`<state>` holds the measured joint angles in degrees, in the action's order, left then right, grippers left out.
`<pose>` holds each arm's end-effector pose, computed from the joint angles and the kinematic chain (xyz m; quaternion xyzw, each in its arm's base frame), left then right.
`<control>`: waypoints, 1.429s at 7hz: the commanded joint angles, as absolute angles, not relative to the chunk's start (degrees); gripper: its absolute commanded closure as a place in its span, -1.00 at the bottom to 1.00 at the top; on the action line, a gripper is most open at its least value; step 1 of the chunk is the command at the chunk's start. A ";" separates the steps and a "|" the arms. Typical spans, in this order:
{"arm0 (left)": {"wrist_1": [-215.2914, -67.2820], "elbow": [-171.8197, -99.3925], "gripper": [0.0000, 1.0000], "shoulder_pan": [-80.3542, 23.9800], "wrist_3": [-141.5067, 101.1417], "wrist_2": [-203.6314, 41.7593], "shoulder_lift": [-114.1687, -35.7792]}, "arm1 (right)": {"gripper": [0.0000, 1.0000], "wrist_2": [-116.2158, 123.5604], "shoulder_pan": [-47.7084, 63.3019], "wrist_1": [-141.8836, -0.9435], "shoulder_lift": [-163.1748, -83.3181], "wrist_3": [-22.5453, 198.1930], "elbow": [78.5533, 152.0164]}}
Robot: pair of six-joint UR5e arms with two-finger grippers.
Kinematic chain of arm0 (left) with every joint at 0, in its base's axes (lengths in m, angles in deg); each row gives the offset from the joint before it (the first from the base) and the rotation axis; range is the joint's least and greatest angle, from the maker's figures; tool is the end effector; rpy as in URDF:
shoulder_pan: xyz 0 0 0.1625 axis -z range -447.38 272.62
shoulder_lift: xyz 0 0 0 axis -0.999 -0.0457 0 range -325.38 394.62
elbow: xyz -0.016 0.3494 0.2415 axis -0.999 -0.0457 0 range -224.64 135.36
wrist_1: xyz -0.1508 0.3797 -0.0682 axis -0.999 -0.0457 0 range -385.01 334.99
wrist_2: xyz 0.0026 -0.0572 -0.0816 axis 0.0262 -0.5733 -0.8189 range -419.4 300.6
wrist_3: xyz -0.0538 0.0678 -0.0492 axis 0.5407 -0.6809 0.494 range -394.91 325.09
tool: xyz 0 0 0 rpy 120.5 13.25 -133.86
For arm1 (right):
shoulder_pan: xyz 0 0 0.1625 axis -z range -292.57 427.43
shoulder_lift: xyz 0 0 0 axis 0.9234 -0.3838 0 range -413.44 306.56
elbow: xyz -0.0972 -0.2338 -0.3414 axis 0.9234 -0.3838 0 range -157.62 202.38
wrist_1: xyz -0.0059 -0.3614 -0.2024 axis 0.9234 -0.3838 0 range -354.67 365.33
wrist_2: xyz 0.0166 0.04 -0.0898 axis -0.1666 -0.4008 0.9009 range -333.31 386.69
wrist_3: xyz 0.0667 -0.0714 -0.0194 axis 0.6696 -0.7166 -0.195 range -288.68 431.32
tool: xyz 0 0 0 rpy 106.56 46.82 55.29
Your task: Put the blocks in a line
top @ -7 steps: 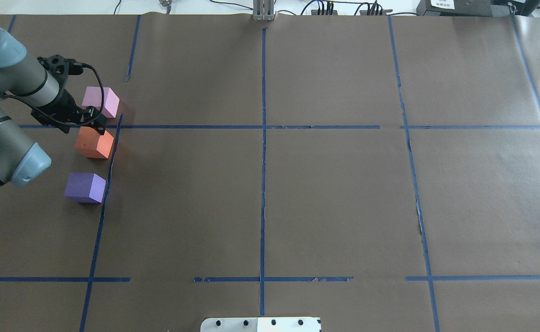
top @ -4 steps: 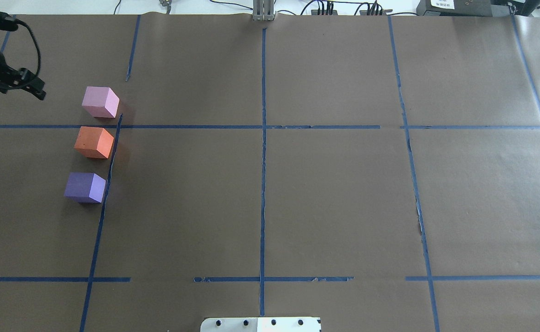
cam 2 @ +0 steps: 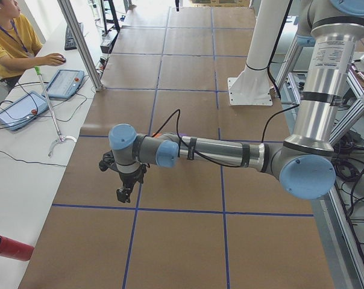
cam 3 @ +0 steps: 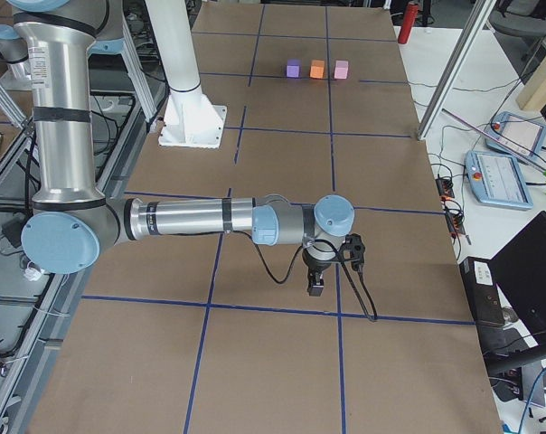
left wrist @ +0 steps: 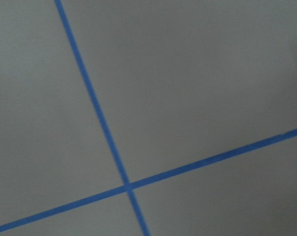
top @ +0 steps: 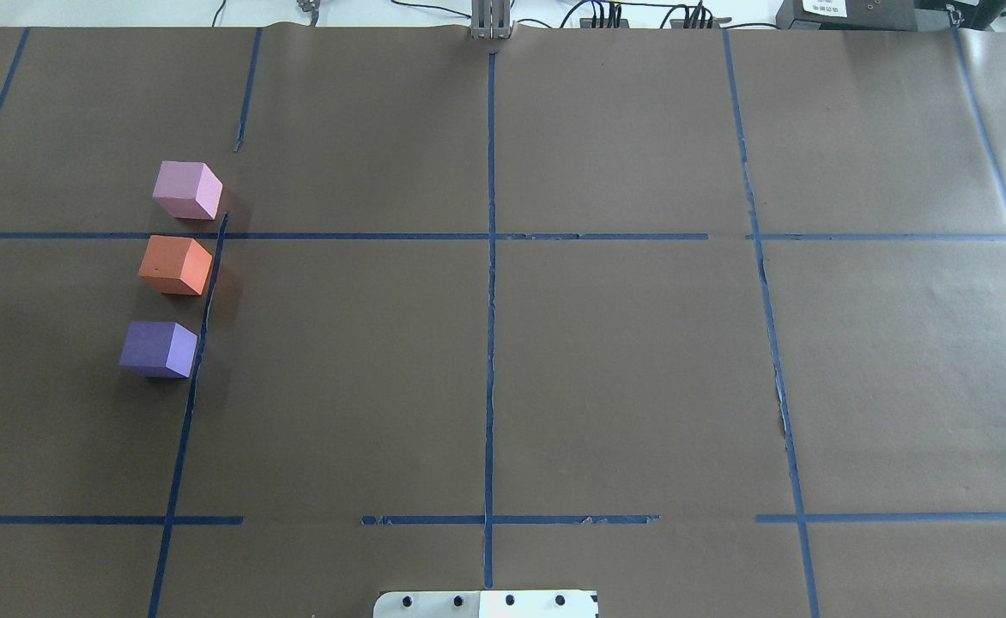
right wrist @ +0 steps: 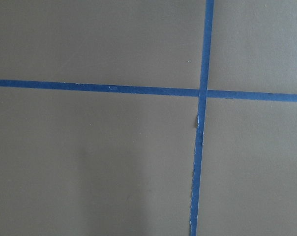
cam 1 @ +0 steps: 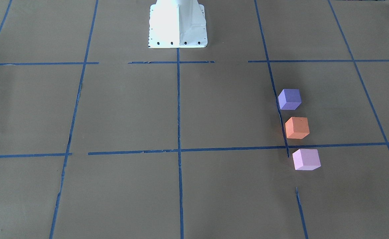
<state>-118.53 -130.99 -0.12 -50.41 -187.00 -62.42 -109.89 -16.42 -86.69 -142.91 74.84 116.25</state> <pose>-0.0461 -0.5549 0.6275 0.0925 0.3133 0.1689 0.9299 0.0072 -0.5011 0.6216 -0.0143 -0.3956 -0.0292 0.9179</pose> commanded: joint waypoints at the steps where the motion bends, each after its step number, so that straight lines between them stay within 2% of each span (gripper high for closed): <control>1: -118.26 -130.33 -1.00 3.85 -52.67 -187.02 -59.95 | -1.00 -109.89 -16.42 -86.69 -142.91 74.84 116.24; 3: -118.34 -129.89 -1.00 3.94 -42.51 -187.46 -60.13 | -1.00 -109.89 -16.42 -86.69 -142.91 74.84 116.24; 10: -123.53 -130.51 -1.00 3.85 -42.47 -188.51 -59.95 | -1.00 -109.89 -16.42 -86.69 -142.91 74.84 116.24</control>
